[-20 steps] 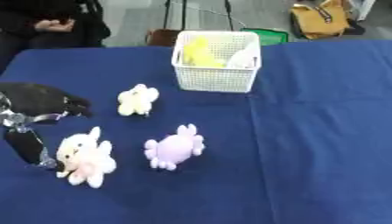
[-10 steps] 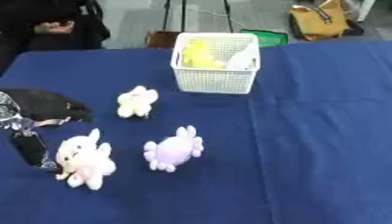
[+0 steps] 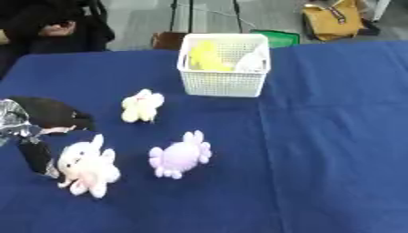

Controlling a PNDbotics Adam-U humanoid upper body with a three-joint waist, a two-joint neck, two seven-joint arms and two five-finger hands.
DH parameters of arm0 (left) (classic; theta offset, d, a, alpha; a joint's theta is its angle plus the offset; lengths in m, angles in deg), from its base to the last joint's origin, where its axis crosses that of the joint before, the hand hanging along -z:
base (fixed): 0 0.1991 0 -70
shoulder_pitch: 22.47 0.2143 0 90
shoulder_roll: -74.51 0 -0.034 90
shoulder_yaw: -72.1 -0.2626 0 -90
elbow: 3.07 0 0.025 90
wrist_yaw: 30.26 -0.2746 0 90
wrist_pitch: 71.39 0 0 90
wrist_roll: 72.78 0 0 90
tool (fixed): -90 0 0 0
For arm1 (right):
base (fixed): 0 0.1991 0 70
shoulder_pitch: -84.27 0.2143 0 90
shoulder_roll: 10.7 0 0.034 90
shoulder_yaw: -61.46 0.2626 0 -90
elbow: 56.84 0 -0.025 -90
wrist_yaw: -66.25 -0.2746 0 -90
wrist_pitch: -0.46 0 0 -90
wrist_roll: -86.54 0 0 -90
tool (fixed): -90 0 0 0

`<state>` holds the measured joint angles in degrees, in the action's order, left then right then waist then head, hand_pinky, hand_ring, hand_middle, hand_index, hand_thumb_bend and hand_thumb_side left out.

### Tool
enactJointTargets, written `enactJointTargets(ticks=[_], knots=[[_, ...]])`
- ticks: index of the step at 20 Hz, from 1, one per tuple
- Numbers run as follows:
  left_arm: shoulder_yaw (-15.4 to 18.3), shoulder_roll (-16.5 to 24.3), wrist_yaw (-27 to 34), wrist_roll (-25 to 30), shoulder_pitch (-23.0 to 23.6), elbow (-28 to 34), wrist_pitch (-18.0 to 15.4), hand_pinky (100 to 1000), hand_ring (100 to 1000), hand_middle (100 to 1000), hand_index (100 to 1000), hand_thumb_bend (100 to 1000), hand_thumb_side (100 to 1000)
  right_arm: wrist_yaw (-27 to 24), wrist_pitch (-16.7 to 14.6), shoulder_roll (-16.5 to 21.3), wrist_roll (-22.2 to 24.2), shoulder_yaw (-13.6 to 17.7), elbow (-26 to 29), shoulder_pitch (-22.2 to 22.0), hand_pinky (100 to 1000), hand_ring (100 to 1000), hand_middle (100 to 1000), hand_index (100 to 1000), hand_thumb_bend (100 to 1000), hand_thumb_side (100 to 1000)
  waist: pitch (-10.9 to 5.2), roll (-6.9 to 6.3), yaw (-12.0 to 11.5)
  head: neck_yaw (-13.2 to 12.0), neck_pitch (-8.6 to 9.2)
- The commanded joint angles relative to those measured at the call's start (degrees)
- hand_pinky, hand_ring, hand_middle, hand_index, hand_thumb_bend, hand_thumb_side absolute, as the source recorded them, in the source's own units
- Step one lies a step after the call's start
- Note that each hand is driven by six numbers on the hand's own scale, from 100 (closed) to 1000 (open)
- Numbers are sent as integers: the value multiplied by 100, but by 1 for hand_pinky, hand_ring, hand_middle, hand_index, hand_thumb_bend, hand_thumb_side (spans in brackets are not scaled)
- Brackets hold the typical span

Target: Pick up objects on the table and place them in the box.

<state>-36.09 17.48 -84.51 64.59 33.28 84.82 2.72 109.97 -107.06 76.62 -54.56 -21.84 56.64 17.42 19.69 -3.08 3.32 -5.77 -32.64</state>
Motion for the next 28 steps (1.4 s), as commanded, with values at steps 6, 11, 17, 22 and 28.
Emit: enactJointTargets(ticks=[6, 11, 17, 22, 28], knots=[[17, 96, 216, 460, -131, -211, -436, 981, 971, 988, 1000, 778, 470, -94, -129, 49, -87, 49, 111, 56, 736, 688, 576, 784, 100, 876, -82, 6, 14, -21, 59], [-18, 12, 142, 460, -154, -390, -485, 981, 968, 985, 1000, 776, 474, -116, -140, 40, -87, 52, 111, 65, 736, 686, 575, 784, 100, 875, -79, 21, 25, -27, 77], [-59, -92, -4, 460, -220, -621, -548, 979, 970, 985, 1000, 750, 476, -135, -151, 29, -87, 54, 111, 72, 736, 687, 575, 783, 100, 875, -75, 31, 48, -42, 97], [-69, -163, -127, 460, -272, -780, -601, 980, 981, 985, 1000, 751, 473, -147, -159, 30, -87, 62, 111, 77, 736, 687, 575, 783, 100, 876, -68, 36, 59, -49, 102], [-24, -232, -66, 460, -335, -757, -647, 938, 936, 907, 871, 673, 531, -177, -161, 25, -87, 72, 111, 70, 736, 687, 575, 784, 100, 872, -65, 44, 59, -53, 88]])
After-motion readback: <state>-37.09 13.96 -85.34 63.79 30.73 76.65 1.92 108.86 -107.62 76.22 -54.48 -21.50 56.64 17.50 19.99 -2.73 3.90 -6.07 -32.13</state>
